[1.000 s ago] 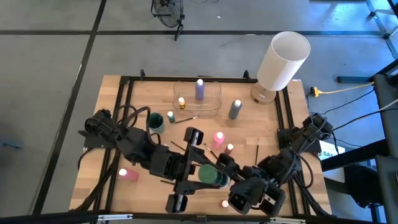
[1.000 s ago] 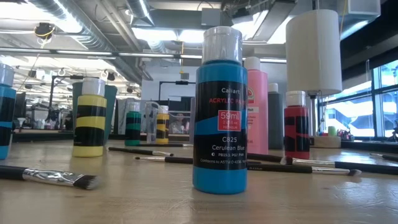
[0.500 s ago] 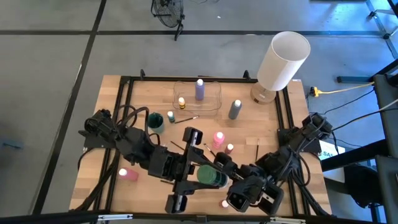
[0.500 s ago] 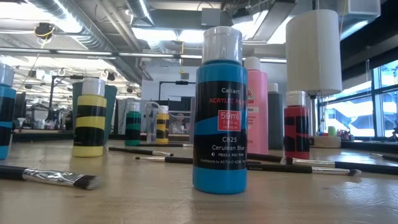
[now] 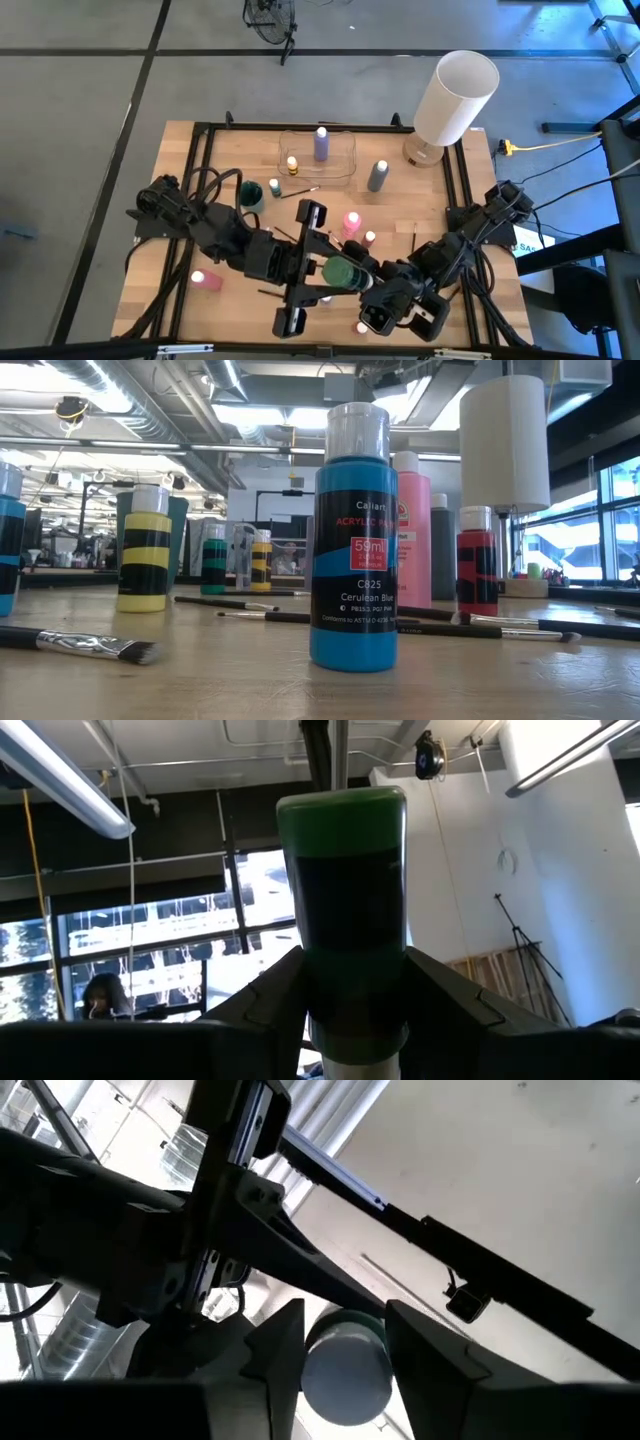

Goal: Pick & Place Paint Supplies
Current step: Put the green paint bottle into the transparent bin

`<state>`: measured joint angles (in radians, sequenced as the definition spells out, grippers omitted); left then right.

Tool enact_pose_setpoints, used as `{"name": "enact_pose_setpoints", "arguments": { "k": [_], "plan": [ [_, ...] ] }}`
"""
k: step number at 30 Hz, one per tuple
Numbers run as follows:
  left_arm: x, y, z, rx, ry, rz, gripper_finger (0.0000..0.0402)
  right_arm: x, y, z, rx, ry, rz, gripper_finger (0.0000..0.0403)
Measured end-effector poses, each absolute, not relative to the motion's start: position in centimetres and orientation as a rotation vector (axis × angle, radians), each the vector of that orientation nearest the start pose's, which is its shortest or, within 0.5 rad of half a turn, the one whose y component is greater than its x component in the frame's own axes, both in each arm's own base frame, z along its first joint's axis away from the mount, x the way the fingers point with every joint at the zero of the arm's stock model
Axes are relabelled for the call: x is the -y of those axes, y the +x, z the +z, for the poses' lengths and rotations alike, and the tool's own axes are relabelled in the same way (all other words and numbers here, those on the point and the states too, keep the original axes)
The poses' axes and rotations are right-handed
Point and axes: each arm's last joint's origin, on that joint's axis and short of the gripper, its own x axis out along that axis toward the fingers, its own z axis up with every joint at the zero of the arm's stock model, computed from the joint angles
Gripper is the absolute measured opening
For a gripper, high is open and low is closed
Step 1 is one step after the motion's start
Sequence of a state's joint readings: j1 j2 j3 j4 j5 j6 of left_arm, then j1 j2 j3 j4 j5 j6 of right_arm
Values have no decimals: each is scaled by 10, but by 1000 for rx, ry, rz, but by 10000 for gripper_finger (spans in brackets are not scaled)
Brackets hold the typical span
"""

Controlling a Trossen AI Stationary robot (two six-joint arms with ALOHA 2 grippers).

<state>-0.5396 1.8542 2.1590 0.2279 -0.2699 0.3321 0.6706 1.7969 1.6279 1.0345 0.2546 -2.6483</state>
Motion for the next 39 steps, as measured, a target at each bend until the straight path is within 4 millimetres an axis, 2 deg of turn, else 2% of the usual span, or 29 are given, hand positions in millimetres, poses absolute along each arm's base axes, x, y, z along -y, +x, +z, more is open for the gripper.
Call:
{"name": "enact_pose_setpoints", "arguments": {
  "k": [39],
  "plan": [
    [201,338,534,501,89,-181,141,-246,306,451,610,-2029,-784,141]
  ]
}}
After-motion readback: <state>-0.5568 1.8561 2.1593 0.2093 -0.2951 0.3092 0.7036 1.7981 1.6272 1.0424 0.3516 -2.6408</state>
